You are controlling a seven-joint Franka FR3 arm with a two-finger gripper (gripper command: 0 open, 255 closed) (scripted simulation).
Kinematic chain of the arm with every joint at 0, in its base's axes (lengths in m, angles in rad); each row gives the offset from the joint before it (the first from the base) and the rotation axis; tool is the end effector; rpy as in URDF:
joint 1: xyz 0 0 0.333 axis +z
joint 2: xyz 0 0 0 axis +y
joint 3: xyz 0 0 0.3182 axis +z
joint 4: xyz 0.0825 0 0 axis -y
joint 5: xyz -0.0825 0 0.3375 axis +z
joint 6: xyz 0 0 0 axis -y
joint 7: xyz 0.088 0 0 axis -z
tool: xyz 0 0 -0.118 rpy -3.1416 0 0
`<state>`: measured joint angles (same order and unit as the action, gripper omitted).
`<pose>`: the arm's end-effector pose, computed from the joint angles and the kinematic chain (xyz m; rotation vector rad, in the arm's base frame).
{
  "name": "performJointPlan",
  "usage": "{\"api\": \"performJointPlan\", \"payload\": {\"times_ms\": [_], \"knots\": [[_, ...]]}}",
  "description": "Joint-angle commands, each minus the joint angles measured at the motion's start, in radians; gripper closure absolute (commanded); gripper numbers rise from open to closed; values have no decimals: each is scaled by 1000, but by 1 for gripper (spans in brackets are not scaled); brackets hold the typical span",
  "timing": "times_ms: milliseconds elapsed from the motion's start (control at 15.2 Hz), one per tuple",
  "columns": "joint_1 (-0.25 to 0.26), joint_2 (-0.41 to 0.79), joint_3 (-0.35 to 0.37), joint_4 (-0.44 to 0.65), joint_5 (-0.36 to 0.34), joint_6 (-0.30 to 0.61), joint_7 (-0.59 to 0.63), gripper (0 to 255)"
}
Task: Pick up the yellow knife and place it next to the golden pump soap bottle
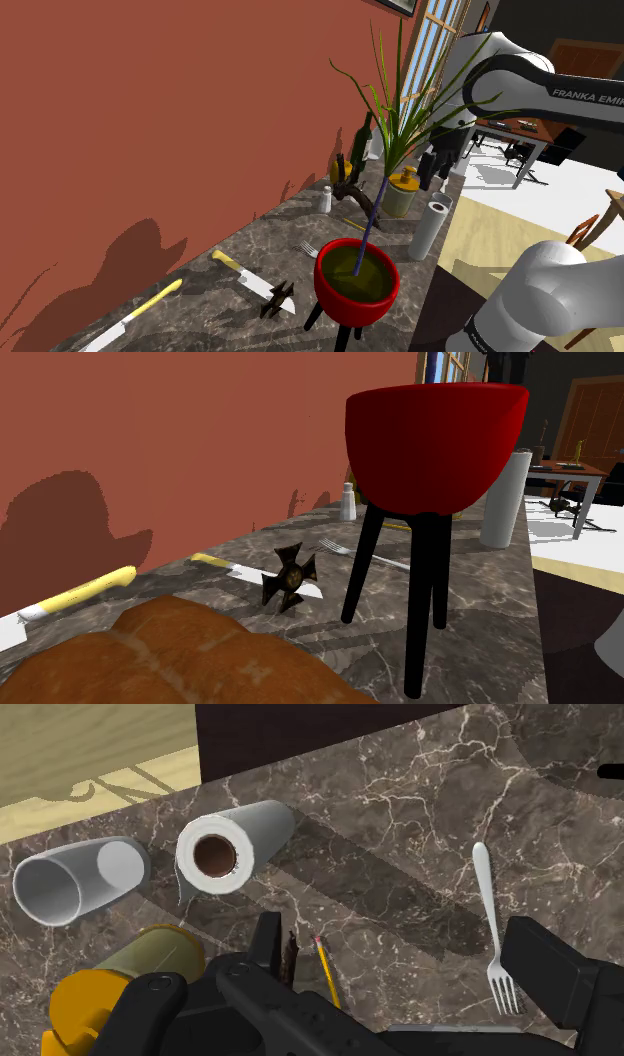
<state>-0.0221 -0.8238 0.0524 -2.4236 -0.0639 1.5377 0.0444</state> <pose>0.2430 0.0043 0.5594 3.0357 -0.0489 -0.0909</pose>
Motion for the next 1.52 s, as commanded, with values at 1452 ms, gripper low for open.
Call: {"api": "performJointPlan", "payload": {"times_ms": [1452], "knots": [[122, 607, 295, 92, 129, 515, 272, 0]]}}
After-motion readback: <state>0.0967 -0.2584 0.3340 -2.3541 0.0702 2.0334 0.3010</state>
